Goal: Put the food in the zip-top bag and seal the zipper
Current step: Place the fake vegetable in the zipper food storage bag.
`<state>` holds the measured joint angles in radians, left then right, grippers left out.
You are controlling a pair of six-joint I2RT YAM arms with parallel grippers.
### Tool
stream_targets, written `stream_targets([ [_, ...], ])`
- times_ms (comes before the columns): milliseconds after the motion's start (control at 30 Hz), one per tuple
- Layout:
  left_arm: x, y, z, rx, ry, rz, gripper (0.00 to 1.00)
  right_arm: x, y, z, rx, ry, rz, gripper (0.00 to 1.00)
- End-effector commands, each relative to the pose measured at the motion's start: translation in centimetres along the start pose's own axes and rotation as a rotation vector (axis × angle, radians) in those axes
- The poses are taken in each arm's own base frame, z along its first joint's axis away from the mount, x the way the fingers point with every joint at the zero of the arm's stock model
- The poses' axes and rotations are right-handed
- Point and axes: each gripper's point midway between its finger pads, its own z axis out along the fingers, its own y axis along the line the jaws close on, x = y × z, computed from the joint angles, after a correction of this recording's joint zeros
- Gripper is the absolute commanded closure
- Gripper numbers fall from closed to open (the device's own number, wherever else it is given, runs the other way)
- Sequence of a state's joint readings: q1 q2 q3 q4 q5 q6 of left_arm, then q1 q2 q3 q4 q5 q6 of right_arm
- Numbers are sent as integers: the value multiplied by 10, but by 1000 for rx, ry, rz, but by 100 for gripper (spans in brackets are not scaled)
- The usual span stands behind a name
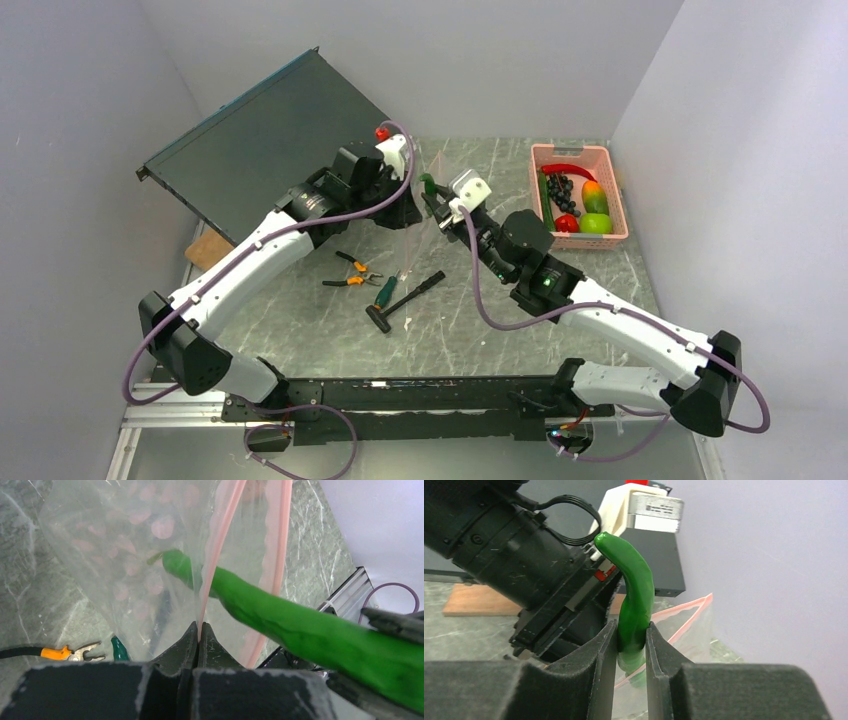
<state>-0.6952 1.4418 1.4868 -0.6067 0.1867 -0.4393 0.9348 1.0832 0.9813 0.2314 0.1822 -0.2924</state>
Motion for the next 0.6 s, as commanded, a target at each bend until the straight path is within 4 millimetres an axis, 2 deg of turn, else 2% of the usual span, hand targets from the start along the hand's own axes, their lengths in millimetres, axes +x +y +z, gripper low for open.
stream_targets([
  [0, -10, -4, -4, 7, -41, 20, 100, -31, -24, 1, 138, -154, -36, 96],
  [100, -12, -3, -5, 9, -63, 28, 100, -21, -28, 11, 177, -129, -82, 95],
  [267, -14, -3, -9, 4, -76, 34, 100, -26, -32, 13, 198, -159, -106, 88],
  [333, -14, -3, -8, 9, -85, 35, 100, -26, -38, 14, 222, -163, -110, 81],
  [400, -12, -2, -6, 6, -78, 31, 100, -19, -39, 18, 216, -137, -86, 67],
  [500, -13, -3, -7, 8, -61, 38, 100, 5, -38, 20, 191, -74, 10, 41],
  [567, -16, -2, -8, 2, -80, 49, 100, 18, -29, 17, 141, -19, 82, 34],
])
